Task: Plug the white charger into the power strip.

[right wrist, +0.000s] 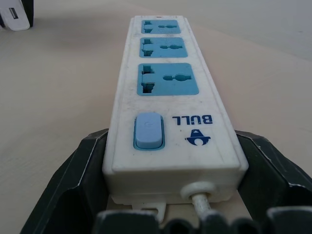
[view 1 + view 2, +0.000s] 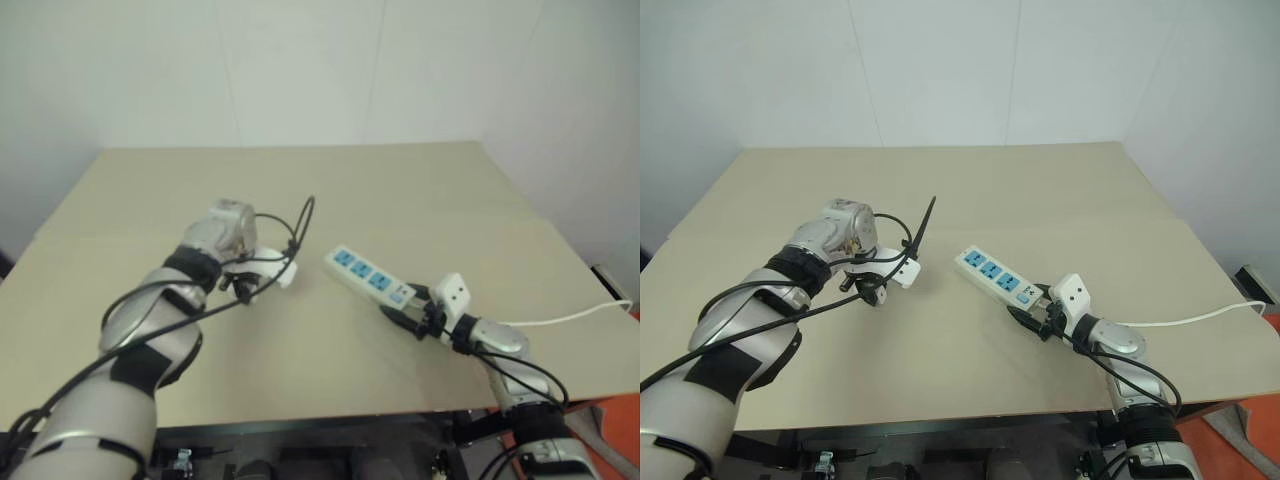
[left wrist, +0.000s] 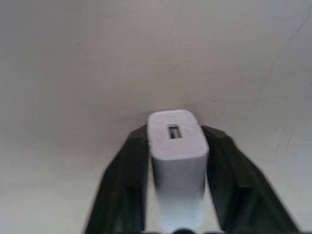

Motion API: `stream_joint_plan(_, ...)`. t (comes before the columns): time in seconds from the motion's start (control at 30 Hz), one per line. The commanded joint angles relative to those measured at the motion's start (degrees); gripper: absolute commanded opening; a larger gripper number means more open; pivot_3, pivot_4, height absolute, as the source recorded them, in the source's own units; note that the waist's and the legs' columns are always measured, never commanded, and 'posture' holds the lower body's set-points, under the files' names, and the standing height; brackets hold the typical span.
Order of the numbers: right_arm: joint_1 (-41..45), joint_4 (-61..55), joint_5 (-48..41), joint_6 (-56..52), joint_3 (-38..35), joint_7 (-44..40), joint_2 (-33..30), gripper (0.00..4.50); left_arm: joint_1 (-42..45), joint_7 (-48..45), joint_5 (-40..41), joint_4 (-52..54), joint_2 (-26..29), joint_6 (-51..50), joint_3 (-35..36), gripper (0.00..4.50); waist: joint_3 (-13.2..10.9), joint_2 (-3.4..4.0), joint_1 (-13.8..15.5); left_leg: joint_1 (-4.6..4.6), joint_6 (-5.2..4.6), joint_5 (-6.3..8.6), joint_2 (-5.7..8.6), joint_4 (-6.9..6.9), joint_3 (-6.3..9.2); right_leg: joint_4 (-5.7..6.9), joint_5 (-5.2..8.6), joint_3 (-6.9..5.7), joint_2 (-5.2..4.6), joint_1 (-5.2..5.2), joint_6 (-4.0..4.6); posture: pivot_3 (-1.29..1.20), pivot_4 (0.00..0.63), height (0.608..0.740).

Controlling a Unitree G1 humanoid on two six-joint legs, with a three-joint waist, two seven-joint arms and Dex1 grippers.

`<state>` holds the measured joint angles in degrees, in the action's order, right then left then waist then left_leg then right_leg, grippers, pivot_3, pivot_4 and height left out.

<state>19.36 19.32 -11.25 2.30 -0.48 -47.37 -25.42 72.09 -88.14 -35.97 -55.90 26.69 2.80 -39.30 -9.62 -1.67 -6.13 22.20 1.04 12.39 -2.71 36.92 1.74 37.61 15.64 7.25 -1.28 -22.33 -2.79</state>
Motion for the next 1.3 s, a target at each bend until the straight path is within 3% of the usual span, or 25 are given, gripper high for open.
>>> stream_joint_plan(0.03, -0.68, 1.68, 2.35, -0.70, 2.54, 0.26, 0.70, 3.40, 1.98, 1.26, -0.42, -0.90, -0.23, 0.95, 0.36, 1.01, 0.00, 0.00, -0.01, 0.00, 0.00, 0.00, 0.00, 0.00, 0.00, 0.00, 0.00, 0.00, 0.00, 0.00, 0.00, 0.00, 0.150, 0.740)
stream_joint_plan(0.23, 0.15, 2.14, 2.28, -0.66, 2.64, -0.57, 0.81, 3.40, 2.80, 3.07, 2.60, 2.36, 0.58, 0.71, 3.96, 1.01, 0.00, -0.02, -0.08, -0.03, 0.00, 0.00, 0.00, 0.00, 0.01, 0.02, 0.00, 0.01, 0.00, 0.03, -0.01, 0.00, 0.150, 0.740)
stream_joint_plan(0.37, 1.60, 2.63, 1.05, -0.37, 2.91, -4.30, 0.45, 3.40, 2.59, 2.13, 10.92, 9.99, 2.97, -1.24, 12.56, 1.01, -0.02, -0.04, -0.39, 0.01, 0.00, 0.00, -0.01, -0.01, 0.00, 0.01, 0.00, 0.01, 0.00, -0.01, 0.00, 0.00, 0.150, 0.740)
stream_joint_plan(0.57, 8.06, 8.16, 0.05, 0.80, 5.32, -16.41, -0.69, 3.40, -2.20, 2.75, 30.75, 19.90, 3.59, -6.85, 29.71, 1.01, -0.03, -0.02, -0.93, 0.01, 0.00, 0.00, -0.04, -0.06, -0.01, 0.00, 0.00, -0.01, -0.01, -0.05, 0.00, 0.00, 0.150, 0.740)
stream_joint_plan(0.67, 14.58, 15.47, 0.63, 3.38, 7.29, -23.04, 0.35, 3.40, -6.11, 9.01, 39.76, 21.36, 1.48, -10.77, 38.86, 1.01, -0.01, 0.01, -1.06, -0.08, 0.00, 0.00, -0.04, -0.04, -0.03, 0.05, -0.01, 0.01, -0.02, -0.02, 0.01, 0.00, 0.150, 0.740)
stream_joint_plan(0.8, 21.05, 25.01, 1.89, 8.74, 8.90, -28.49, 2.80, 3.40, -11.62, 8.17, 52.25, 25.17, -1.88, -18.44, 46.03, 1.01, -0.02, 0.00, -0.99, -0.11, 0.00, 0.00, -0.05, -0.02, 0.04, 0.13, -0.10, -0.07, -0.01, -0.01, 0.17, 0.00, 0.150, 0.740)
stream_joint_plan(0.9, 23.77, 30.13, 3.68, 12.97, 10.41, -31.70, 4.33, 3.40, -15.58, 5.73, 58.75, 27.51, -3.09, -25.04, 47.27, 1.01, -0.03, 0.02, -0.96, 0.03, 0.01, 0.00, -0.05, -0.01, 0.12, 0.05, -0.24, -0.16, -0.03, -0.04, 0.41, 0.00, 0.150, 0.740)
stream_joint_plan(1.07, 25.31, 33.76, 6.80, 15.90, 12.94, -33.14, 6.41, 3.40, -22.26, 0.43, 60.07, 30.65, -2.87, -26.47, 42.27, 1.01, -0.03, 0.03, -1.03, 0.00, 0.02, -0.01, -0.01, -0.02, 0.13, 0.04, -0.26, -0.19, -0.10, -0.01, 0.44, 0.00, 0.150, 0.740)
stream_joint_plan(1.3, 25.36, 35.17, 8.27, 15.92, 13.15, -32.67, 7.92, 3.40, -21.43, -4.36, 61.82, 22.94, -1.63, -23.03, 36.09, 1.01, -0.02, 0.04, -1.39, -0.32, 0.09, -0.05, -0.03, -0.03, 0.16, 0.24, -0.24, -0.16, 0.01, 0.13, 0.42, 0.00, 0.150, 0.740)
